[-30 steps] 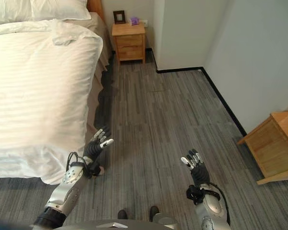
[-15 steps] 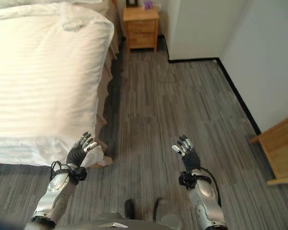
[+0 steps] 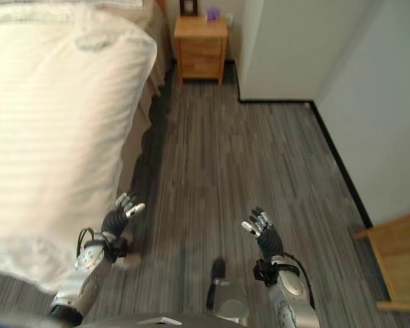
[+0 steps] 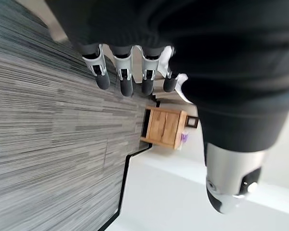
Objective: Making the bed.
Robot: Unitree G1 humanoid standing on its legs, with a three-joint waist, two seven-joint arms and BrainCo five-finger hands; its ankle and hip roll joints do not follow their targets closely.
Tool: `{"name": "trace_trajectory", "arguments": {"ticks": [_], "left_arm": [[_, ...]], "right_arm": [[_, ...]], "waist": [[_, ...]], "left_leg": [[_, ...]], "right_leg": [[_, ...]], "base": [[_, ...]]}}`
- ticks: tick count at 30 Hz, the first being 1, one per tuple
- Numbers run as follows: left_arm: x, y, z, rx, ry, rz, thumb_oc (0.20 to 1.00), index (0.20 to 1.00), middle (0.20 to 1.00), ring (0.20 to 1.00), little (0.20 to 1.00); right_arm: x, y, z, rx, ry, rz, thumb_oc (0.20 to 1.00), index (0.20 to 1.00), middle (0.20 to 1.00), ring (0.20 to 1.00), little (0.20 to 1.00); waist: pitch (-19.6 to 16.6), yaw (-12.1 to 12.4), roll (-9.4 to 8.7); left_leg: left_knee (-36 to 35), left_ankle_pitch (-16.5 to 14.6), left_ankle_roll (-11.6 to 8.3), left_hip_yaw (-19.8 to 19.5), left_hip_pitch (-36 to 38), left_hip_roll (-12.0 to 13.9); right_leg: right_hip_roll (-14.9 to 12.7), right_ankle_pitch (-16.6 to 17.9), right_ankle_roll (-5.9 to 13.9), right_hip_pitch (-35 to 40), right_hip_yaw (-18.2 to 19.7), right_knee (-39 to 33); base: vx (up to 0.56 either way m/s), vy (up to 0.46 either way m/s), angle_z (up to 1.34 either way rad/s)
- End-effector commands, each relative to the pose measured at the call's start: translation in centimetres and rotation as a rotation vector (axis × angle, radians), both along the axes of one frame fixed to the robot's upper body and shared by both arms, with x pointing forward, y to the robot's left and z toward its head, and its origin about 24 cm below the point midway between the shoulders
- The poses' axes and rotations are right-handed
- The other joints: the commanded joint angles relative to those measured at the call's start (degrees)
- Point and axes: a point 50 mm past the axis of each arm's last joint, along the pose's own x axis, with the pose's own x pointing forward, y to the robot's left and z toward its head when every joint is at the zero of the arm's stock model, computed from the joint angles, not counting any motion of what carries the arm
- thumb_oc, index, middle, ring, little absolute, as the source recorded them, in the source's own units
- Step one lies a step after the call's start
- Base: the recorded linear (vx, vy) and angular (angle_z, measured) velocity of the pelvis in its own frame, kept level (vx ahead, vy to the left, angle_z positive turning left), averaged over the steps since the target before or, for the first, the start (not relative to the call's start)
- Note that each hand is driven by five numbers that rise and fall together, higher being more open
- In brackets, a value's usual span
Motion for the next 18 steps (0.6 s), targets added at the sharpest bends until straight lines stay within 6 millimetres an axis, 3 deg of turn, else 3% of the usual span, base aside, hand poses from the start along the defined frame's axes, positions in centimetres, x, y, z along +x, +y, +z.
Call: {"name": "trace_trajectory", "arguments": {"ticks": [1, 2, 3, 4, 5, 6, 8, 10, 11, 13, 14, 15, 16, 17, 18], "left_arm": [[2.1, 0.7, 4.0, -0.002, -0.191, -0.01, 1.0, 1.0, 1.0, 1.0, 1.0], [2.1, 0.7, 3.9, -0.013, -0.189, 0.0, 1.0, 1.0, 1.0, 1.0, 1.0], [2.1, 0.7, 4.0, -0.013, -0.189, 0.0, 1.0, 1.0, 1.0, 1.0, 1.0], [2.0, 0.7, 3.7, -0.038, -0.182, 0.006, 1.0, 1.0, 1.0, 1.0, 1.0], [1.8, 0.7, 3.4, -0.037, -0.175, -0.001, 1.0, 1.0, 1.0, 1.0, 1.0], [1.8, 0.7, 3.4, -0.037, -0.175, -0.001, 1.0, 1.0, 1.0, 1.0, 1.0], [1.1, 1.1, 2.7, -0.017, -0.15, -0.004, 1.0, 1.0, 1.0, 1.0, 1.0], [0.9, 1.2, 2.5, -0.022, -0.146, 0.01, 1.0, 1.0, 1.0, 1.0, 1.0], [0.9, 1.2, 2.5, -0.021, -0.145, 0.011, 1.0, 1.0, 1.0, 1.0, 1.0], [0.8, 2.2, 2.9, -0.001, -0.161, 0.051, 1.0, 1.0, 1.0, 1.0, 1.0], [0.7, 2.6, 3.2, 0.0, -0.171, 0.058, 1.0, 1.0, 1.0, 1.0, 1.0], [0.8, 2.7, 3.4, 0.001, -0.183, 0.073, 1.0, 1.0, 1.0, 1.0, 1.0], [0.7, 3.1, 3.5, 0.012, -0.188, 0.093, 1.0, 1.0, 1.0, 1.0, 1.0], [0.8, 3.1, 3.5, 0.02, -0.184, 0.098, 1.0, 1.0, 1.0, 1.0, 1.0], [1.3, 3.3, 4.3, 0.027, -0.215, 0.114, 1.0, 1.0, 1.0, 1.0, 1.0]], "right_arm": [[2.0, -0.6, 3.7, -0.009, -0.186, 0.001, 1.0, 1.0, 1.0, 1.0, 1.0], [2.2, -0.9, 3.7, -0.035, -0.185, -0.001, 1.0, 1.0, 1.0, 1.0, 1.0], [2.2, -0.9, 3.8, -0.035, -0.185, -0.001, 1.0, 1.0, 1.0, 1.0, 1.0], [2.6, -1.0, 4.2, -0.038, -0.206, 0.004, 1.0, 1.0, 1.0, 1.0, 1.0], [2.8, -1.1, 4.4, -0.052, -0.216, 0.016, 1.0, 1.0, 1.0, 1.0, 1.0], [2.8, -1.2, 4.4, -0.052, -0.216, 0.016, 1.0, 1.0, 1.0, 1.0, 1.0], [3.0, -1.1, 4.9, -0.137, -0.231, 0.065, 1.0, 1.0, 1.0, 1.0, 1.0], [3.2, -0.6, 4.8, -0.146, -0.232, 0.094, 1.0, 1.0, 1.0, 1.0, 1.0], [3.2, -0.6, 4.8, -0.146, -0.231, 0.094, 1.0, 1.0, 1.0, 1.0, 1.0], [3.7, 0.2, 5.2, -0.15, -0.251, 0.135, 1.0, 1.0, 1.0, 1.0, 1.0], [3.9, 0.6, 5.3, -0.145, -0.256, 0.152, 1.0, 1.0, 1.0, 1.0, 1.0], [3.9, 1.0, 5.3, -0.139, -0.26, 0.171, 1.0, 1.0, 1.0, 1.0, 1.0], [3.9, 1.4, 5.2, -0.13, -0.261, 0.178, 1.0, 1.0, 1.0, 1.0, 1.0], [3.9, 1.7, 5.0, -0.128, -0.254, 0.18, 1.0, 1.0, 1.0, 1.0, 1.0], [3.9, 2.4, 4.5, -0.095, -0.236, 0.168, 1.0, 1.0, 1.0, 1.0, 1.0]], "waist": [[4.0, 3.3, -1.98], [4.3, 4.6, -1.98], [4.2, 4.6, -2.09], [4.5, 6.6, -1.78], [4.0, 7.4, -1.56], [3.9, 7.5, -1.78], [1.6, 9.5, -0.25], [-0.2, 10.5, 0.29], [-0.2, 10.5, 0.12], [-1.7, 11.4, -0.9], [-2.5, 11.5, -1.1], [-3.2, 12.1, -1.76], [-3.6, 12.7, -3.45], [-4.0, 13.1, -4.21], [-3.0, 12.6, -2.25]], "left_leg": [[0.2, 14.8, 0.37, 6.7, 4.0, 2.1], [-1.6, 12.2, 1.08, 7.1, 0.8, 1.3], [-1.7, 12.3, 1.2, 7.2, 0.8, 1.2], [-9.6, 11.0, 1.2, 8.7, -5.6, 1.6], [-15.9, 11.3, 1.18, 10.4, -6.9, 1.8], [-16.4, 11.7, 1.29, 10.7, -6.8, 1.6], [-38.1, 13.5, 1.35, 13.7, -7.7, -1.9], [-48.9, 16.0, 1.37, 15.2, -7.1, -3.6], [-49.7, 16.3, 1.4, 15.3, -6.7, -3.9], [-50.6, 17.5, 2.04, 19.8, -5.5, -5.1], [-50.4, 15.1, 4.12, 21.5, -3.6, -5.6], [-49.6, 14.9, 5.35, 21.6, -2.7, -6.7], [-47.6, 10.0, 7.34, 19.9, -2.1, -9.3], [-46.0, 7.5, 9.26, 19.0, -1.2, -10.8], [-48.4, 5.6, 12.15, 17.5, 4.2, -10.7]], "right_leg": [[2.3, 1.7, 7.78, 10.1, 2.9, -9.6], [2.4, 1.2, 8.02, 12.4, 3.4, -10.7], [2.2, 1.2, 8.07, 12.4, 3.4, -10.7], [2.0, 0.0, 9.17, 16.1, 3.6, -12.0], [1.9, -0.6, 9.91, 17.3, 3.5, -12.2], [1.6, -0.5, 9.96, 17.1, 3.6, -12.2], [1.6, -2.8, 12.18, 20.6, 3.6, -12.2], [2.0, -3.4, 13.27, 24.0, 4.2, -12.2], [1.8, -3.4, 13.37, 24.1, 4.2, -12.2], [1.0, -0.8, 14.85, 27.3, 4.1, -10.9], [0.3, -1.0, 15.4, 27.2, 4.5, -9.1], [-0.9, 0.6, 16.08, 27.1, 4.7, -5.7], [-3.7, 3.5, 18.3, 26.5, 4.6, 0.6], [-6.0, 10.8, 20.47, 24.0, 5.2, 10.7], [-8.7, 19.5, 20.29, 17.3, 5.8, 26.3]], "base": [[0.77, -0.397, -0.32], [0.58, -0.249, -0.26], [0.57, -0.087, -0.43], [0.61, -0.06, -0.57], [0.61, -0.061, -0.55], [0.66, 0.025, -0.57], [0.84, 0.106, -0.58], [0.63, 0.07, -0.37], [0.5, 0.007, -0.19], [0.65, 0.005, 0.13], [0.71, 0.046, 0.5], [0.68, 0.1, 0.65], [0.67, 0.16, 0.45], [0.84, 0.295, 0.3], [0.78, 0.292, 0.32]]}}
